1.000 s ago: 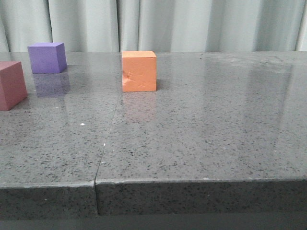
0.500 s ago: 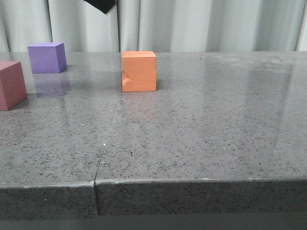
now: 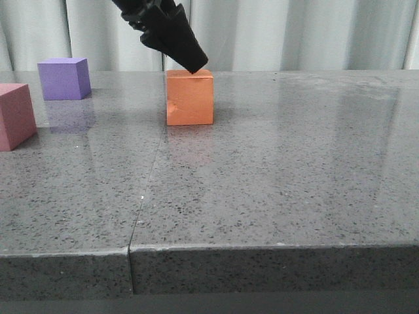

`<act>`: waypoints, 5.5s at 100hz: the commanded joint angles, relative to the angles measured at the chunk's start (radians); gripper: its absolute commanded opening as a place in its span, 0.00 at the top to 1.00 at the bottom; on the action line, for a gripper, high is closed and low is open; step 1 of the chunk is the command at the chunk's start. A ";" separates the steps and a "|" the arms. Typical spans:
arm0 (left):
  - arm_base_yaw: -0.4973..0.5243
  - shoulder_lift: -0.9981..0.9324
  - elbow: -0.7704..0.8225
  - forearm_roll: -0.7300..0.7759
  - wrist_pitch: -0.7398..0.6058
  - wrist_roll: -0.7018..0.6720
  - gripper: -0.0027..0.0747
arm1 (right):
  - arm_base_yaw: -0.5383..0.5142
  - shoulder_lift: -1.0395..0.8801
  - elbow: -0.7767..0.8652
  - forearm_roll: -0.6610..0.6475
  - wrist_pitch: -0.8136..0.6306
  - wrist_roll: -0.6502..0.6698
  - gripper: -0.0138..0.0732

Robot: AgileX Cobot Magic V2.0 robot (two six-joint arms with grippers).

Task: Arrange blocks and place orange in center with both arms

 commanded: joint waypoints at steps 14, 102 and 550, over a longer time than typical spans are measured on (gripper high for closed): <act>-0.009 -0.023 -0.035 -0.048 -0.024 -0.001 0.19 | -0.004 -0.003 -0.024 -0.014 -0.063 -0.008 0.92; -0.009 0.030 -0.035 -0.037 -0.033 -0.001 0.75 | -0.004 -0.003 -0.024 -0.014 -0.063 -0.008 0.92; 0.211 -0.553 0.214 0.688 -0.235 -1.520 0.99 | -0.004 -0.003 -0.024 -0.014 -0.063 -0.008 0.92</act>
